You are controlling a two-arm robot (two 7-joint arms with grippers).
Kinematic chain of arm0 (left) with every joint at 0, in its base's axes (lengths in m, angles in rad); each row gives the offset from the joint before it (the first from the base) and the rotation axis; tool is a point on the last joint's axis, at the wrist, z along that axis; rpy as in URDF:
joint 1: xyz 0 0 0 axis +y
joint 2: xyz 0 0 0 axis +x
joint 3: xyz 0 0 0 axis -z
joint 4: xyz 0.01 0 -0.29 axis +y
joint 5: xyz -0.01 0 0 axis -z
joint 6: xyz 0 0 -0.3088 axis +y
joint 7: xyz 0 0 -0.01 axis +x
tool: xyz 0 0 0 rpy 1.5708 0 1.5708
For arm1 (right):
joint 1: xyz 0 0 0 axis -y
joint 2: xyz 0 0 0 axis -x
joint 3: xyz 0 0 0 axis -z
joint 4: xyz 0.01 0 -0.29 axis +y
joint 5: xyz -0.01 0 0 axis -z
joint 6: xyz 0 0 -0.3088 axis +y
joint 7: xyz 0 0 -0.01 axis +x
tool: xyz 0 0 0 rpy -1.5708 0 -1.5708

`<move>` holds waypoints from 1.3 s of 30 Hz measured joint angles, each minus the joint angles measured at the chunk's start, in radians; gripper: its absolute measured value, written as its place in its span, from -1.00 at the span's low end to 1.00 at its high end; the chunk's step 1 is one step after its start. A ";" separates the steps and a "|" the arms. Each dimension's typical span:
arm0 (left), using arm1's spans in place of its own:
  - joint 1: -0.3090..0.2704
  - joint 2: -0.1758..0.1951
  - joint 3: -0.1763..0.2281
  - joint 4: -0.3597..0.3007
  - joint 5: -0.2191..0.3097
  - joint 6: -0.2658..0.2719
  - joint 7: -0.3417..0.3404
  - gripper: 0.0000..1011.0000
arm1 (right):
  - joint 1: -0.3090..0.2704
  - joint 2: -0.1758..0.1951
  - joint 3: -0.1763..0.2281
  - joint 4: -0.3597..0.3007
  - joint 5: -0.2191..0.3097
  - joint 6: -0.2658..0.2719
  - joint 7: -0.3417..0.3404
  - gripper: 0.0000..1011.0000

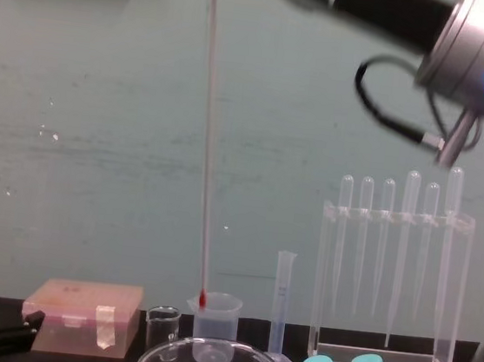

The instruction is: Hold the thermometer with one hand and immerse one end into the beaker, then reinsert it into the test tube rack.

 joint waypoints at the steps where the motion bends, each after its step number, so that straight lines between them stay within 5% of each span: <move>1: 0.000 0.000 0.000 0.000 0.000 0.000 0.000 0.99 | 0.000 -0.002 -0.007 0.012 -0.005 -0.007 0.005 -0.89; 6: 0.000 0.000 0.000 0.000 0.000 0.000 0.000 0.99 | -0.015 -0.021 -0.041 0.105 -0.035 -0.086 0.052 -0.89; 15: 0.000 0.000 0.000 0.000 0.000 0.000 0.000 0.99 | -0.053 -0.060 -0.054 0.203 -0.057 -0.153 0.082 -0.89; 39: 0.000 0.000 0.000 0.000 0.000 0.000 0.000 0.99 | -0.112 -0.080 -0.035 0.263 -0.124 -0.196 0.085 -0.89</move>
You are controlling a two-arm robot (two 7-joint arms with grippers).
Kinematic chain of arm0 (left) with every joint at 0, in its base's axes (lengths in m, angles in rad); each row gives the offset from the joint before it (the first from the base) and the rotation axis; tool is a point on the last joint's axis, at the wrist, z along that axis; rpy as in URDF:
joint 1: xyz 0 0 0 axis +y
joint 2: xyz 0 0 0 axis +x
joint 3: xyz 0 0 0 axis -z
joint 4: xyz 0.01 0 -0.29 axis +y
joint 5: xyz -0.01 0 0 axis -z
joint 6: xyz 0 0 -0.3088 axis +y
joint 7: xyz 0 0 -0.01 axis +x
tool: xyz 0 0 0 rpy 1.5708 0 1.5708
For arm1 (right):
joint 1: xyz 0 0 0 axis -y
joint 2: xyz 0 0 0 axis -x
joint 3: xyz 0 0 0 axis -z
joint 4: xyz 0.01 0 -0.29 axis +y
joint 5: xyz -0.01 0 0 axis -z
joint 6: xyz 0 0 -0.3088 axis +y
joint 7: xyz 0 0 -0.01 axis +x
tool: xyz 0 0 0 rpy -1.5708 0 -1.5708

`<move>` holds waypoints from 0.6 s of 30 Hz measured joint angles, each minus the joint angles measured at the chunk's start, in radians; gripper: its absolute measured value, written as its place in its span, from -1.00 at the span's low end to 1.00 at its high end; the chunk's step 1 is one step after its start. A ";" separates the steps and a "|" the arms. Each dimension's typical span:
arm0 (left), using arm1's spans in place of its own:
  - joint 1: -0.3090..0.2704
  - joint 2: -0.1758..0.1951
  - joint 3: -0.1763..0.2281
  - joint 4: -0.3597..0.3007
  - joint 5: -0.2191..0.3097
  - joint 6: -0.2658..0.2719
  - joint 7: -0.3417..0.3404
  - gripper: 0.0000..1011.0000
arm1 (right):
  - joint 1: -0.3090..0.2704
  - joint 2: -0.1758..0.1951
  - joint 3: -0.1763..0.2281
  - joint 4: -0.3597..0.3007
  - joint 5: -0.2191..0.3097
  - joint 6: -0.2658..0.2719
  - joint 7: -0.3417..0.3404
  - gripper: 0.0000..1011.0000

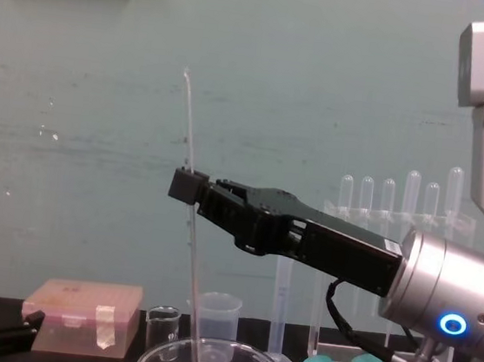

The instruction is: Hold the thermometer with one hand and immerse one end into the beaker, then reinsert it into the test tube rack.

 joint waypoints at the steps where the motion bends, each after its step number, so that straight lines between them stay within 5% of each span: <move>1: 0.000 0.000 0.000 0.000 0.000 0.000 0.000 0.99 | -0.003 0.000 0.002 -0.002 -0.001 -0.001 0.001 -0.89; 18: 0.000 0.000 0.000 0.000 0.000 0.000 0.000 0.99 | -0.022 0.012 0.016 -0.037 0.000 -0.005 0.013 -0.89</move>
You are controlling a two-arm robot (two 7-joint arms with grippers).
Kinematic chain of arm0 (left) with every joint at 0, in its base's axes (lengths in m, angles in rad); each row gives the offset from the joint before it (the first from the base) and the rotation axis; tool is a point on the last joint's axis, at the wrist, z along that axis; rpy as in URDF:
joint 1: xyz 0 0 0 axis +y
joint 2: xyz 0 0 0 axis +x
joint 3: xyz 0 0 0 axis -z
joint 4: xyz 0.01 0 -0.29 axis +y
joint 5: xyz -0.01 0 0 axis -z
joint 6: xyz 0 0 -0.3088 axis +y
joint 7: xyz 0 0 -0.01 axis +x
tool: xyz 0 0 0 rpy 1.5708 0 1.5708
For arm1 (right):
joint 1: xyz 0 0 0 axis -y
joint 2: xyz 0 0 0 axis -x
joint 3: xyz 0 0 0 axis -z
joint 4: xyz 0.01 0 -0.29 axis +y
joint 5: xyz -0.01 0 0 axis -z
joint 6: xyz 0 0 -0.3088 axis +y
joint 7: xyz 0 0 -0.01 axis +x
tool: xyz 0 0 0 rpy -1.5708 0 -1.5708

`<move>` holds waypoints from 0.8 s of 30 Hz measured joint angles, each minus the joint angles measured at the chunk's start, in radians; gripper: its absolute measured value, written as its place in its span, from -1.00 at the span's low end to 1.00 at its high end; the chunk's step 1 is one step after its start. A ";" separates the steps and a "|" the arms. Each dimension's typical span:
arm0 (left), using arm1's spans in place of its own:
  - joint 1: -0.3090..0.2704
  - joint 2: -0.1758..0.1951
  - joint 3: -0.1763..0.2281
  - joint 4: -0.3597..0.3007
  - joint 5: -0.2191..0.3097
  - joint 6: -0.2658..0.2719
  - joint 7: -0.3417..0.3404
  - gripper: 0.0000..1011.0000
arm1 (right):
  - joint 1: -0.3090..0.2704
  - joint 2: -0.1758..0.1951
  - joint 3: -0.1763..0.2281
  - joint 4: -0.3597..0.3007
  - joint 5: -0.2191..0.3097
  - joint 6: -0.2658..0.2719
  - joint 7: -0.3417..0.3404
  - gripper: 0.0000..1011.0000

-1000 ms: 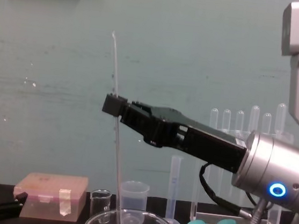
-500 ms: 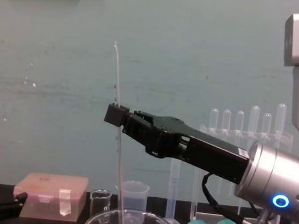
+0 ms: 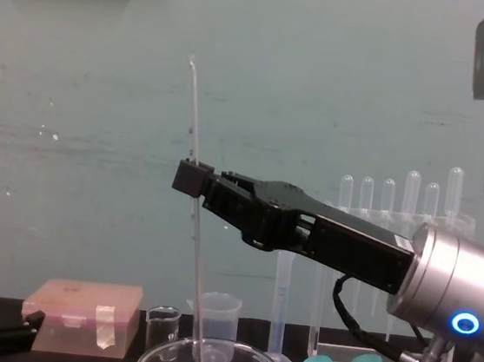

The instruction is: Hold the thermometer with one hand and immerse one end into the beaker, then reinsert it into the test tube rack.

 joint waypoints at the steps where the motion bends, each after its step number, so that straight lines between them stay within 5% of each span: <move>1: 0.000 0.000 0.000 0.000 0.000 0.000 0.000 0.99 | -0.001 0.001 0.001 -0.001 0.000 0.000 0.000 -0.89; 24: 0.000 0.000 0.000 0.000 0.000 0.000 0.000 0.99 | -0.015 0.008 0.008 -0.021 0.006 0.000 -0.002 -0.89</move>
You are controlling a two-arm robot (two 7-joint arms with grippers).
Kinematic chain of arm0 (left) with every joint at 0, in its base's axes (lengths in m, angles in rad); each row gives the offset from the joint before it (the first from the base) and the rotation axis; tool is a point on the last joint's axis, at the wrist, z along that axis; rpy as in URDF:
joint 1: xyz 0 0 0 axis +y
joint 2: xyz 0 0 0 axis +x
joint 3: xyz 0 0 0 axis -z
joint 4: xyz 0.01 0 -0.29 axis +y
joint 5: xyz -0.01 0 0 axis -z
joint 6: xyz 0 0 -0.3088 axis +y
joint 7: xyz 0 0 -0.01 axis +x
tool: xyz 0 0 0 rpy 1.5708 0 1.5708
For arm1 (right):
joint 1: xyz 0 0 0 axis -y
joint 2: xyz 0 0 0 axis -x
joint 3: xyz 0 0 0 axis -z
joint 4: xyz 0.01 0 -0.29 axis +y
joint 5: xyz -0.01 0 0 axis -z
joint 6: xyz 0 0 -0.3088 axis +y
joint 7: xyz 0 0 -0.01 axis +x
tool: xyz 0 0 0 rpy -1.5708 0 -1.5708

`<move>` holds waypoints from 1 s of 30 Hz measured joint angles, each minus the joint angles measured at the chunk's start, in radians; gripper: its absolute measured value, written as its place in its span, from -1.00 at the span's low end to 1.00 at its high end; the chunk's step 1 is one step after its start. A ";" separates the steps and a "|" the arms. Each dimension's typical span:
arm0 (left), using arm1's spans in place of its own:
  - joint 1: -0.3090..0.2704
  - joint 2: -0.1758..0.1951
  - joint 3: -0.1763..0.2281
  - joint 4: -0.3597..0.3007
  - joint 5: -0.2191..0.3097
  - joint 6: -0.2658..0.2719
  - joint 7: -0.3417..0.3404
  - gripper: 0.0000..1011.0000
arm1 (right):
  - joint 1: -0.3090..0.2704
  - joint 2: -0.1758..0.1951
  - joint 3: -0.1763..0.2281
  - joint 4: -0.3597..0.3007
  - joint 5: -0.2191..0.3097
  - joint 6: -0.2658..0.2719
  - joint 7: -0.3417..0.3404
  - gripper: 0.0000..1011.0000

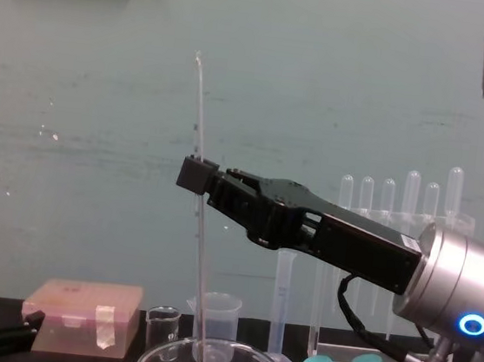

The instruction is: Hold the thermometer with one hand and immerse one end into the beaker, then reinsert it into the test tube rack.

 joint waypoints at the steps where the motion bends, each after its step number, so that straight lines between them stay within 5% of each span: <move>1: 0.000 0.000 0.000 0.000 0.000 0.000 0.000 0.99 | 0.000 0.000 0.000 0.000 0.000 0.000 0.000 -0.89; 30: 0.000 0.000 0.000 0.000 0.000 0.000 0.000 0.99 | 0.004 -0.001 -0.004 0.006 0.000 0.008 -0.001 -0.89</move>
